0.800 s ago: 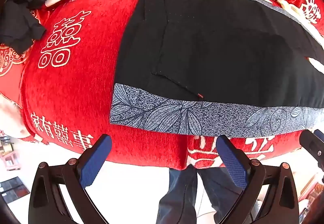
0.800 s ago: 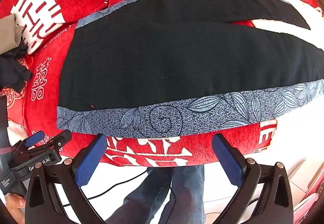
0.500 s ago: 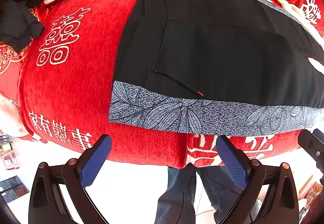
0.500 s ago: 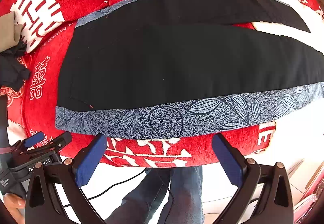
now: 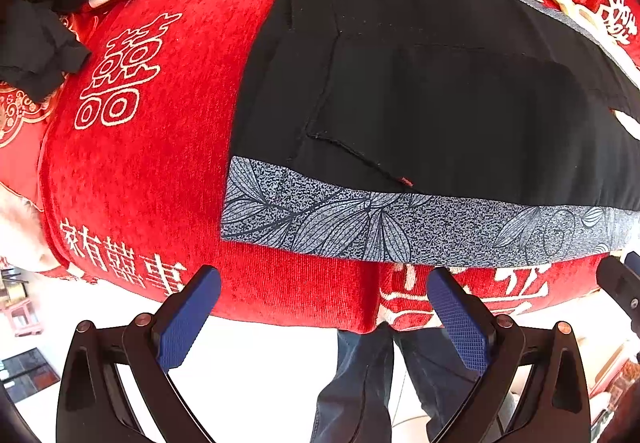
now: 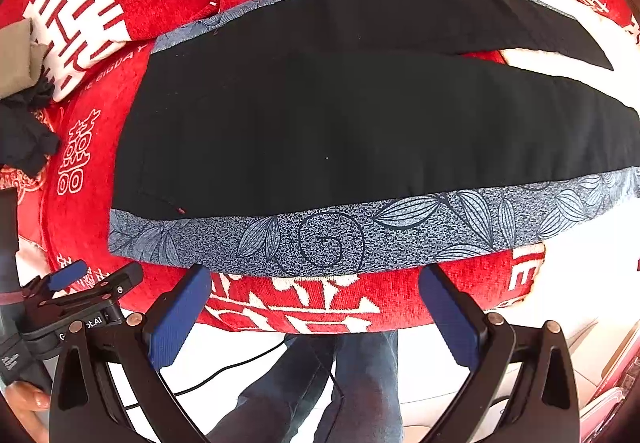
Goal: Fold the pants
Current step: 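Position both grippers open over the waistband of the black trousers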
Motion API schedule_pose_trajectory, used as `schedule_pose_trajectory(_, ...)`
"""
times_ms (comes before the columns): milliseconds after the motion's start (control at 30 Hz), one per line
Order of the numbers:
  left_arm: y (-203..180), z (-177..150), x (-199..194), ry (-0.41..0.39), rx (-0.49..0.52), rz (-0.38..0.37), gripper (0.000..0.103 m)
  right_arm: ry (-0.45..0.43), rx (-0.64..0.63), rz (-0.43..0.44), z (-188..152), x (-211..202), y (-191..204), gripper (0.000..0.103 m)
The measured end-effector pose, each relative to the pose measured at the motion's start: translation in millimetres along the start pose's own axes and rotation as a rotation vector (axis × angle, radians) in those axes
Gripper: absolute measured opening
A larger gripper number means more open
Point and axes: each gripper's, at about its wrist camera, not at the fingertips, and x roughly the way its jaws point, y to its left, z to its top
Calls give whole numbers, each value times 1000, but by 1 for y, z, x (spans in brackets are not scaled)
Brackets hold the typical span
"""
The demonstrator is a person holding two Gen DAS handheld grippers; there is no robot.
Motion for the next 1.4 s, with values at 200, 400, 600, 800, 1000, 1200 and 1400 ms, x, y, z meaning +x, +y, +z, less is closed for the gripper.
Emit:
schedule_pose_trajectory(200,2,0,-1,-2,1,-6,103,-18,-15,-18,-3,0,-2,103)
schedule_pose_trajectory(400,2,0,-1,-5,-5,-11,103,-22,12,14,-1,-3,-5,103)
schedule_pose_trajectory(600,1,5,2,-5,-28,-20,103,-9,-5,28,2,0,-2,103)
schedule_pose_trajectory(800,0,10,7,2,-52,-14,103,5,-11,14,9,5,-5,103)
schedule_pose_trajectory(1000,8,14,12,15,-90,-16,103,21,-19,20,13,11,-4,103)
schedule_pose_trajectory(1200,13,20,11,10,-110,-13,103,31,-47,26,21,15,2,103)
schedule_pose_trajectory(1400,15,22,9,-4,-120,-9,103,36,-58,23,30,19,9,103)
